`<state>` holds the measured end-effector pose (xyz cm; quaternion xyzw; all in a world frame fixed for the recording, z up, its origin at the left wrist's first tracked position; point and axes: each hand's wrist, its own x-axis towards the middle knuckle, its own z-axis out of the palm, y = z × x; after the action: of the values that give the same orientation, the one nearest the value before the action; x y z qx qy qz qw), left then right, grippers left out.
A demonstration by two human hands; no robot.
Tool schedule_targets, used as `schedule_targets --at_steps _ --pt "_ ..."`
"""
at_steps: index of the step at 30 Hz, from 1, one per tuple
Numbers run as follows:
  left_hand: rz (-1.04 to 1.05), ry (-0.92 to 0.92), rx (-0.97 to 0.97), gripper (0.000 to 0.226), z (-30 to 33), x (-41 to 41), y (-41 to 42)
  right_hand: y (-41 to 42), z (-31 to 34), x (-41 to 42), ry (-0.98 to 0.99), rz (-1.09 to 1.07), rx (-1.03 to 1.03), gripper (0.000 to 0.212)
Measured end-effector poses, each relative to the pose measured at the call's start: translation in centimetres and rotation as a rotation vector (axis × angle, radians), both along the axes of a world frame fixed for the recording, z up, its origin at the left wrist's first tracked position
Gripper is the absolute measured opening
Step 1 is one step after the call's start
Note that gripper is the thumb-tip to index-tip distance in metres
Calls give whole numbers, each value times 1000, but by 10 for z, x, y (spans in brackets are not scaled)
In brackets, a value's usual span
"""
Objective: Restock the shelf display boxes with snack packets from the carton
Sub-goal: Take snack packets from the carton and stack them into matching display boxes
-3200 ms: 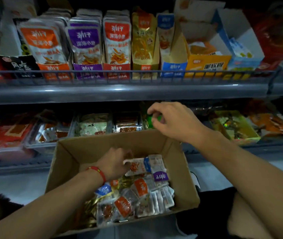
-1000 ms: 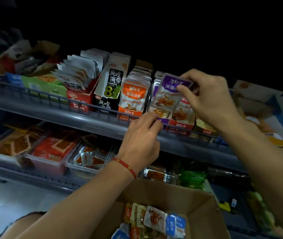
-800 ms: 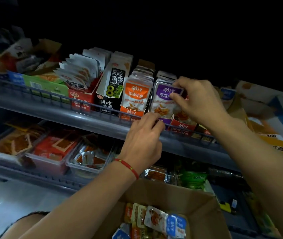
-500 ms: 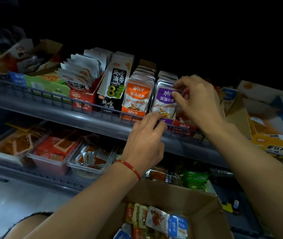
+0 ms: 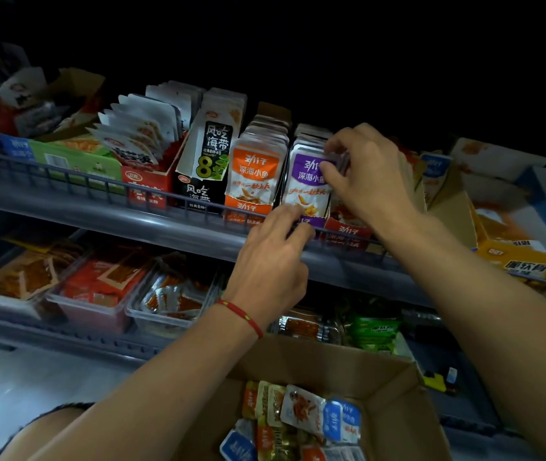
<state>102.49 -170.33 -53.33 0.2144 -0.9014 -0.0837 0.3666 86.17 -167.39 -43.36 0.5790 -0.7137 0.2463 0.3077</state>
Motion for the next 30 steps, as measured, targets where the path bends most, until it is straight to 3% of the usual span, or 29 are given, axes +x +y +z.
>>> schedule_targets --at_steps 6,8,11,14,16,18,23,28,30 --pt "-33 47 -69 31 -7 8 13 47 -10 7 -18 114 -94 20" --pt "-78 -19 -53 28 -17 12 23 78 -27 11 -52 158 -55 17" --pt "-177 -311 -13 28 -42 17 45 125 -75 13 -43 174 160 21" --pt "-249 -696 20 32 -77 17 63 161 -125 12 -70 156 518 33" --pt "-284 -923 135 35 -102 16 70 172 -143 6 -125 136 761 28" --pt "-326 -1071 206 43 -126 12 76 178 -145 -5 -196 124 860 24" --pt "-336 -1150 160 45 -187 -14 86 182 -134 -35 -473 134 768 22" --pt "-309 -1103 -40 45 -241 -39 78 190 -132 -45 -568 167 693 20" --pt "-306 -1101 -26 50 -250 -43 77 193 -132 -44 -585 180 705 20"
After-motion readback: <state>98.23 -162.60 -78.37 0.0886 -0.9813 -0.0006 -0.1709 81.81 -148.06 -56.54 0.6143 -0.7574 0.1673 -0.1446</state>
